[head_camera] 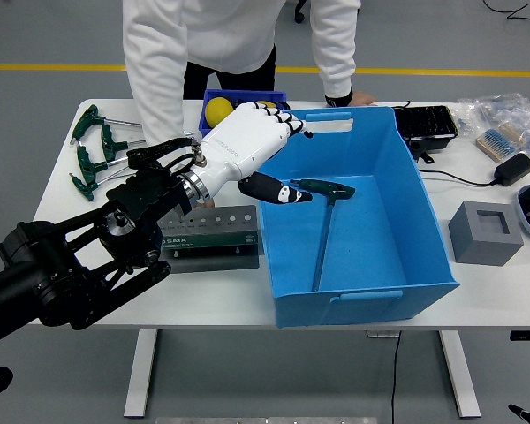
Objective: Lift tool from toolbox,place it in box,lift tool from toolbox,place it in box
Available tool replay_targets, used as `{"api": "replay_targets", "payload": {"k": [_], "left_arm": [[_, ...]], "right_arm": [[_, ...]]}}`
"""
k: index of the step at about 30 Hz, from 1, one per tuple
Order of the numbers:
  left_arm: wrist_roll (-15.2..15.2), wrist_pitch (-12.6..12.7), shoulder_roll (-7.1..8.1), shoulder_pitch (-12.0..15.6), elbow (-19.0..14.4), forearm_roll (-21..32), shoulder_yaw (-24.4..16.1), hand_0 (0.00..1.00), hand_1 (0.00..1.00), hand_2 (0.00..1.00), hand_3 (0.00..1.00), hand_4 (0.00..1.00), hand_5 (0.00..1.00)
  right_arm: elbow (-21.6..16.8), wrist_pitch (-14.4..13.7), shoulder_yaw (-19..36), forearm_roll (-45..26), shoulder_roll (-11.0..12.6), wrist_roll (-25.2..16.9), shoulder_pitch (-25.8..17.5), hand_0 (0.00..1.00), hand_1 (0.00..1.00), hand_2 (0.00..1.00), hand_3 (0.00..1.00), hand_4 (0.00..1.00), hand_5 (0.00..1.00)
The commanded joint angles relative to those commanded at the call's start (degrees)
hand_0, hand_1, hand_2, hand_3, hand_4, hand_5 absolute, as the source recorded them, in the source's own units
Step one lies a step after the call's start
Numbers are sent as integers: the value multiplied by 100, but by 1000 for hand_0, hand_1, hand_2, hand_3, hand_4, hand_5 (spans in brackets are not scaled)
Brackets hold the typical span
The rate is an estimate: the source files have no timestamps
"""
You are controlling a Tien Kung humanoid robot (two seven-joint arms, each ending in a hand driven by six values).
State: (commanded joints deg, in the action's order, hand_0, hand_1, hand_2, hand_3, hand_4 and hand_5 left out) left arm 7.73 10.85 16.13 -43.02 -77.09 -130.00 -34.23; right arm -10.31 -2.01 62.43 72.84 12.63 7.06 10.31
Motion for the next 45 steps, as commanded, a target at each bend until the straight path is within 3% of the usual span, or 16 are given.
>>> {"api": "replay_targets", "payload": {"k": [3,4,9,10,15,16,21,28,29,34,35,45], "left_arm": [[-30,-183,241,-19,-10,14,-6,496,574,634,631,997,774],[-41,-269,317,-29,-17,26,7,495,560,604,586,984,874],[-232,-714,670,-95,-12,137,215,495,560,604,586,984,874],[-284,-787,736,-110,-12,166,275,544,590,612,583,973,900],[-452,-849,957,-210,33,284,587,544,590,612,583,973,900],[-476,-846,993,-240,54,302,674,568,598,604,564,969,952],[-465,-1039,1070,-311,166,222,939,568,598,604,564,969,952],[-183,-1627,1091,-293,393,0,934,600,607,591,565,971,978],[-160,-1676,1096,-293,400,0,932,611,599,548,552,976,991],[-117,-1787,1120,-304,447,0,907,611,599,548,552,976,991],[-111,-1815,1127,-307,447,0,902,626,587,508,494,977,998],[-22,-2188,1198,-369,405,0,904,621,570,457,445,976,998]], "right_arm": [[0,-2,16,8,14,5,0,766,686,726,667,948,764],[0,-3,28,19,17,8,3,767,686,725,667,948,764],[0,-6,48,21,18,0,26,767,686,725,667,948,764],[0,-5,46,18,15,-2,30,767,686,725,667,948,764],[0,-1,31,6,0,-10,31,767,686,725,667,948,764],[0,-2,24,-2,1,-10,28,766,686,726,667,948,764],[0,-5,18,-11,6,-4,21,766,686,726,667,948,764],[0,-5,23,-6,11,4,24,767,686,726,667,948,764],[0,-5,20,-9,10,4,23,767,686,726,666,948,765],[0,-3,0,-20,-4,-1,14,767,686,726,666,948,765],[0,-3,-4,-23,-6,-3,13,767,686,726,666,948,764],[0,-4,1,-16,0,-1,13,767,686,725,666,948,764]]}}
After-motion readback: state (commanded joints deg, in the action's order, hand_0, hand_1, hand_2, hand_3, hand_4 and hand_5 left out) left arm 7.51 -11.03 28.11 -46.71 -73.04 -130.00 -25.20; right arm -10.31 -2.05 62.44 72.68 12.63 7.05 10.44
